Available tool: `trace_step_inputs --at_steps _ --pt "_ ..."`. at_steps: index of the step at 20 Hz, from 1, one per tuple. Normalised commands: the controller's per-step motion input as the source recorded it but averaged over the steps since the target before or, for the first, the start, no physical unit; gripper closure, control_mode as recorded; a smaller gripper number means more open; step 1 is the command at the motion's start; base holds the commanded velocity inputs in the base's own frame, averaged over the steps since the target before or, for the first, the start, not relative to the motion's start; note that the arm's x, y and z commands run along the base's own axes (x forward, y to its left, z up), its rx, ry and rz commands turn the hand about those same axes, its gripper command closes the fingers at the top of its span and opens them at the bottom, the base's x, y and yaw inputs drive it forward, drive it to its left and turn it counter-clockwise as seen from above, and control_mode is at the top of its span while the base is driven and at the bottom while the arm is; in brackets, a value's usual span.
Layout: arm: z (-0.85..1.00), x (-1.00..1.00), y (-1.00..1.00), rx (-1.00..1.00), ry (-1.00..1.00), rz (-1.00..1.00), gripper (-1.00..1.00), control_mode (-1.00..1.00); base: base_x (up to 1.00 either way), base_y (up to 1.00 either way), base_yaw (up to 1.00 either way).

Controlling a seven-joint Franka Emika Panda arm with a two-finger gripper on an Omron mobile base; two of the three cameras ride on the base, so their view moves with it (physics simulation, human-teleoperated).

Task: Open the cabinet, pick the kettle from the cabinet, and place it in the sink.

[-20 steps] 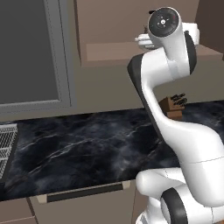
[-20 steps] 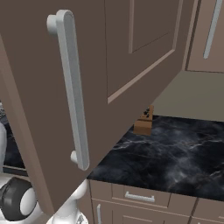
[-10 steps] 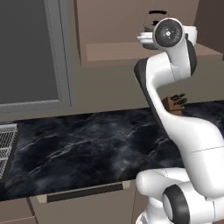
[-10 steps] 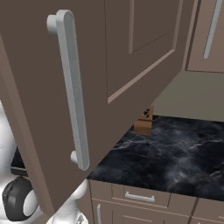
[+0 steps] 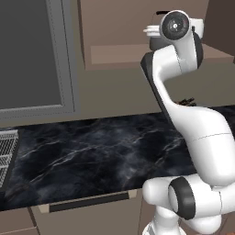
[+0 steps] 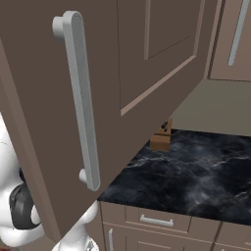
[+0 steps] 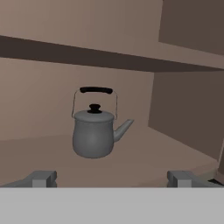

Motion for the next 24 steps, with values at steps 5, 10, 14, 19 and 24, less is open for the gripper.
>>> trace_step_inputs --at_steps 5,10,14,19,24 --pt "-0.04 0.29 -0.01 0.00 -0.06 0.05 -1.00 -1.00 0.00 0.00 0.00" --pt "0.00 0.39 -0.01 0.00 -0.05 0.03 -1.00 -1.00 0.00 0.00 0.00" --pt "0.01 0.40 -0.06 0.00 -0.02 0.01 -1.00 -1.00 0.00 0.00 0.00" --pt "0.05 0.41 -0.04 0.00 0.00 0.00 -1.00 -1.00 0.00 0.00 0.00" --pt "0.06 0.45 -0.05 0.03 0.00 0.02 -1.00 -1.00 0.00 0.00 0.00"
